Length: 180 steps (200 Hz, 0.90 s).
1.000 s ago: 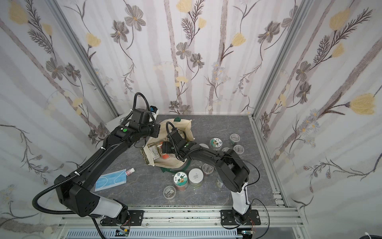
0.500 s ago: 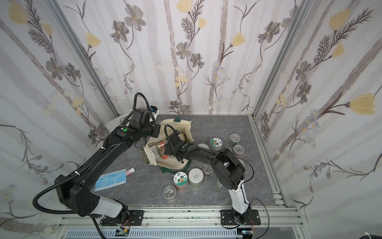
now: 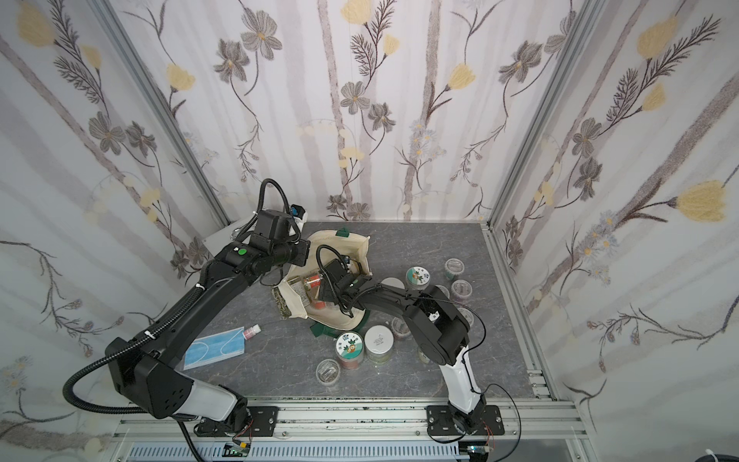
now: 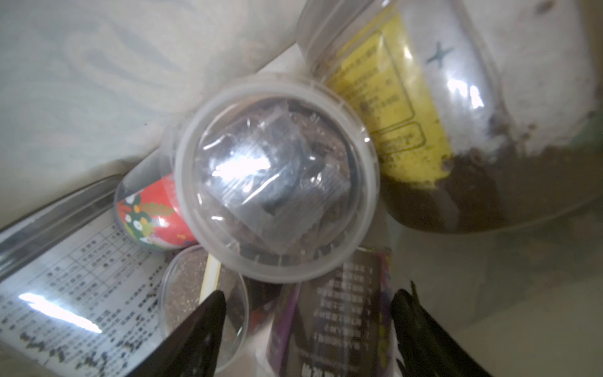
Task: Take out the seed jars from the canvas bag
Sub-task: Pick up the seed jar from the canvas bag.
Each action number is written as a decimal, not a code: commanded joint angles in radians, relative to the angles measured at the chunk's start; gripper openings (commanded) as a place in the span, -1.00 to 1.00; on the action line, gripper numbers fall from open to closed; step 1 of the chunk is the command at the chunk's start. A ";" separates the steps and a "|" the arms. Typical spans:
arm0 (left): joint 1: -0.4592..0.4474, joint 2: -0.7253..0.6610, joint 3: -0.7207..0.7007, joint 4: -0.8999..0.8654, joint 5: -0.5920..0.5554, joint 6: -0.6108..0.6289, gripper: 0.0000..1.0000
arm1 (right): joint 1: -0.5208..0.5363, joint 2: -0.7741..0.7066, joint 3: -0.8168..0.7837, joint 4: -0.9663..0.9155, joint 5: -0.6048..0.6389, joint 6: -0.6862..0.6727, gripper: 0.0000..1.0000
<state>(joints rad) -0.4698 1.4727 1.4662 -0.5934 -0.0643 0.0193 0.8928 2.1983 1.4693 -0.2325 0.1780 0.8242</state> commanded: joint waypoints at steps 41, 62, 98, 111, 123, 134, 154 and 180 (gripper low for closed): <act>0.000 -0.011 0.006 0.077 -0.007 0.008 -1.00 | 0.017 -0.063 -0.003 -0.161 0.109 0.069 0.63; 0.000 -0.013 0.006 0.077 -0.007 0.009 -1.00 | 0.018 -0.078 0.002 -0.158 0.109 0.076 0.65; 0.000 -0.017 0.004 0.079 -0.007 0.009 -1.00 | 0.023 -0.018 0.044 -0.167 0.062 0.092 0.64; 0.000 -0.018 0.003 0.079 -0.008 0.009 -1.00 | 0.031 0.003 0.057 -0.180 0.058 0.102 0.63; 0.000 -0.018 0.003 0.078 -0.008 0.010 -1.00 | 0.041 0.013 0.063 -0.180 0.061 0.108 0.62; 0.000 -0.018 0.003 0.080 -0.006 0.007 -1.00 | 0.047 0.026 0.070 -0.185 0.064 0.118 0.61; 0.000 -0.019 0.005 0.081 -0.005 0.008 -1.00 | 0.050 0.065 0.098 -0.221 0.072 0.145 0.58; 0.002 -0.020 0.004 0.078 -0.006 0.010 -1.00 | 0.048 0.098 0.103 -0.228 0.071 0.176 0.55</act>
<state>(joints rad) -0.4698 1.4639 1.4662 -0.5945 -0.0673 0.0223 0.9417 2.2753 1.5623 -0.4393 0.2516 0.9497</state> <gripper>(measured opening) 0.073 0.775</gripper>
